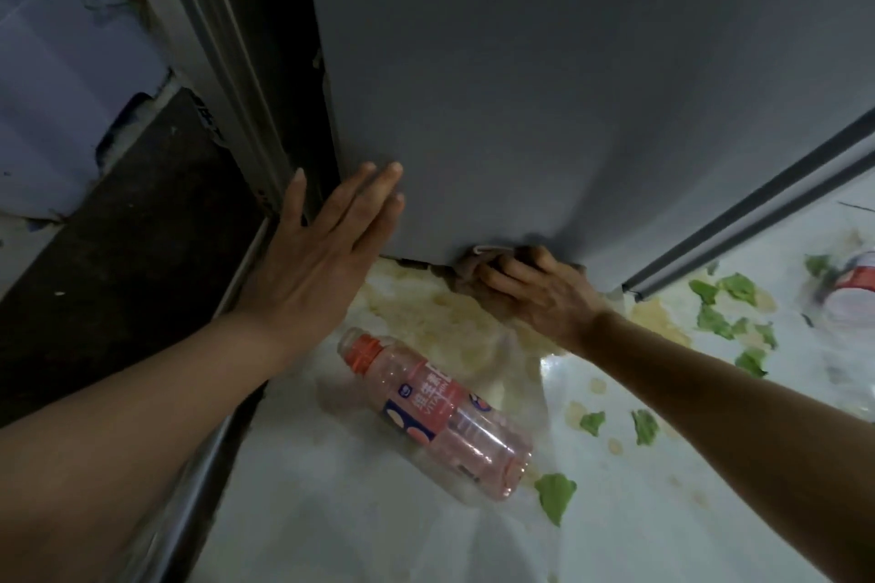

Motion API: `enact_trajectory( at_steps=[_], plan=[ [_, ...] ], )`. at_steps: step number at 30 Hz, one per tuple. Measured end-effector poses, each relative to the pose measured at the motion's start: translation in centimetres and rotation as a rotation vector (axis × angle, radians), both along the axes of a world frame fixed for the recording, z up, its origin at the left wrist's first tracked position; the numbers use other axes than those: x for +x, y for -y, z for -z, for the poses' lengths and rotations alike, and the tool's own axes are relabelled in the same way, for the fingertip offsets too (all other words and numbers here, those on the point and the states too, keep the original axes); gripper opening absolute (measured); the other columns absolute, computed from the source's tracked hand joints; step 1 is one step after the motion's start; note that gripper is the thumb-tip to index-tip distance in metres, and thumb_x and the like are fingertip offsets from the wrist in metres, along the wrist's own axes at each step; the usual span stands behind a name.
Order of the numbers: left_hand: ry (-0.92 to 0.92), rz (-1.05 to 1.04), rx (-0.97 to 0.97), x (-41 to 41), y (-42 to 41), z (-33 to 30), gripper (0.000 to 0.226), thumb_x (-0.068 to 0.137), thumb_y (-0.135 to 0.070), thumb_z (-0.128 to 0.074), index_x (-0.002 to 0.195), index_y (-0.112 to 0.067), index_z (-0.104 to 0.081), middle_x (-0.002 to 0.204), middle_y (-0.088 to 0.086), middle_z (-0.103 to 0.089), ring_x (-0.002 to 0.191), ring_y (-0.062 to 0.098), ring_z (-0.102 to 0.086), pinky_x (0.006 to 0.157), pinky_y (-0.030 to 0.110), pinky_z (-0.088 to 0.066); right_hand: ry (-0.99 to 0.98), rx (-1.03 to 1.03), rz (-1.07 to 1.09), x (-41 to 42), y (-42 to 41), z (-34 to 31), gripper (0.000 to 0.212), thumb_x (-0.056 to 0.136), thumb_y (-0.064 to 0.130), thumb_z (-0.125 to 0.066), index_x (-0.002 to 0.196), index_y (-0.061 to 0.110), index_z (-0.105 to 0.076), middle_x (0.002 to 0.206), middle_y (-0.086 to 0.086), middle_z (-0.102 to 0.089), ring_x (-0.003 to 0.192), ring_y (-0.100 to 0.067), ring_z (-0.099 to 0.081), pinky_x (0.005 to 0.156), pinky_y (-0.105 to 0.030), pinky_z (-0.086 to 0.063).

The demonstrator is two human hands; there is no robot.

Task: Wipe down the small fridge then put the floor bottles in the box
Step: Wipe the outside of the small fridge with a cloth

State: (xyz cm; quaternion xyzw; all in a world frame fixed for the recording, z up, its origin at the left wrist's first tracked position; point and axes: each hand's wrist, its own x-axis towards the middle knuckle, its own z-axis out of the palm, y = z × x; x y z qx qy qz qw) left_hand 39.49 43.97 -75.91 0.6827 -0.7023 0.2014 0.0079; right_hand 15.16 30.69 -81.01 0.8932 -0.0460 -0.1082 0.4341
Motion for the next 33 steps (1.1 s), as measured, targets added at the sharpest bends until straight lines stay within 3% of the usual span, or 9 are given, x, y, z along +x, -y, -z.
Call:
enact_trajectory(
  at_steps=[2, 7, 11, 16, 19, 23, 26, 30, 33],
  plan=[
    [0.032, 0.075, -0.037, -1.4, 0.5, 0.3, 0.079, 0.068, 0.002, -0.065, 0.141, -0.006, -0.036, 0.154, 0.01, -0.024, 0.14, 0.027, -0.025, 0.103, 0.064, -0.023, -0.009, -0.064, 0.081, -3.6, 0.8, -0.4, 0.089, 0.074, -0.024, -0.014, 0.135, 0.031, -0.048, 0.133, 0.002, -0.048, 0.117, -0.025, -0.04, 0.09, -0.035, -0.044],
    [0.146, 0.23, -0.136, -4.9, 3.3, 0.4, 0.062, 0.079, 0.0, -0.033, 0.138, -0.013, -0.045, 0.148, 0.001, -0.038, 0.133, 0.021, -0.042, 0.099, 0.059, -0.036, -0.115, -0.057, 0.207, -9.8, 1.6, -1.1, 0.092, 0.063, -0.019, -0.033, 0.14, 0.031, -0.042, 0.137, -0.006, -0.022, 0.121, -0.027, -0.026, 0.096, -0.037, -0.039],
    [0.12, 0.278, -0.197, -5.2, 4.2, 0.8, 0.056, 0.083, 0.003, -0.035, 0.136, -0.011, -0.048, 0.147, 0.002, -0.039, 0.133, 0.022, -0.042, 0.101, 0.063, -0.031, 0.006, -0.036, 0.201, -8.3, 1.4, -0.6, 0.076, 0.066, 0.005, -0.067, 0.136, 0.027, -0.048, 0.13, -0.003, -0.04, 0.112, -0.026, -0.033, 0.091, -0.039, -0.035],
    [0.191, 0.261, -0.161, -4.9, 4.1, 0.7, 0.052, 0.085, -0.01, -0.051, 0.137, -0.013, -0.044, 0.151, 0.001, -0.034, 0.136, 0.02, -0.038, 0.101, 0.06, -0.033, 0.161, 0.087, 0.135, -3.1, 0.4, 0.0, 0.087, 0.072, 0.008, -0.057, 0.148, 0.03, -0.022, 0.133, -0.001, -0.036, 0.108, -0.025, -0.033, 0.088, -0.038, -0.035],
    [0.239, 0.262, -0.163, -4.9, 4.1, 0.4, 0.051, 0.086, -0.012, -0.048, 0.137, -0.013, -0.044, 0.151, 0.002, -0.035, 0.136, 0.02, -0.038, 0.1, 0.062, -0.032, 0.128, 0.15, 0.127, -2.6, 0.4, 0.1, 0.08, 0.073, 0.012, -0.054, 0.145, 0.035, -0.03, 0.135, 0.003, -0.043, 0.11, -0.024, -0.032, 0.087, -0.039, -0.031],
    [0.289, 0.253, -0.16, -4.7, 4.0, 0.3, 0.054, 0.084, -0.004, -0.036, 0.137, -0.011, -0.046, 0.149, 0.002, -0.036, 0.135, 0.022, -0.037, 0.099, 0.064, -0.03, 0.017, 0.276, 0.226, -7.2, 1.1, -0.9, 0.071, 0.074, 0.008, -0.063, 0.136, 0.034, -0.044, 0.141, 0.003, -0.04, 0.118, -0.024, -0.044, 0.086, -0.038, -0.045],
    [0.297, 0.224, -0.118, -4.9, 3.8, 0.4, 0.057, 0.083, -0.005, -0.035, 0.139, -0.011, -0.043, 0.151, 0.003, -0.031, 0.136, 0.025, -0.037, 0.102, 0.065, -0.026, 0.006, 0.323, 0.318, -10.3, 1.5, -1.5, 0.064, 0.075, 0.006, -0.037, 0.133, 0.028, -0.049, 0.145, -0.001, -0.036, 0.12, -0.028, -0.043, 0.087, -0.039, -0.044],
    [0.227, 0.149, -0.047, -6.4, 3.4, -0.4, 0.062, 0.077, -0.005, -0.028, 0.137, -0.006, -0.045, 0.151, 0.008, -0.033, 0.133, 0.031, -0.041, 0.1, 0.067, -0.026, 0.337, 0.445, 0.517, -11.4, 0.2, -1.9, 0.028, 0.072, 0.017, -0.074, 0.099, 0.013, -0.073, 0.113, -0.007, -0.065, 0.09, -0.028, -0.062, 0.068, -0.032, -0.052],
    [0.204, 0.154, -0.039, -8.5, 3.3, -1.8, 0.056, 0.077, -0.008, -0.038, 0.13, -0.004, -0.054, 0.146, 0.012, -0.041, 0.127, 0.035, -0.048, 0.096, 0.069, -0.03, 0.674, 0.674, 0.761, -12.4, -1.3, -1.9, 0.03, 0.086, 0.017, -0.061, 0.115, 0.007, -0.065, 0.124, -0.01, -0.054, 0.1, -0.03, -0.052, 0.078, -0.035, -0.051]
  ],
)
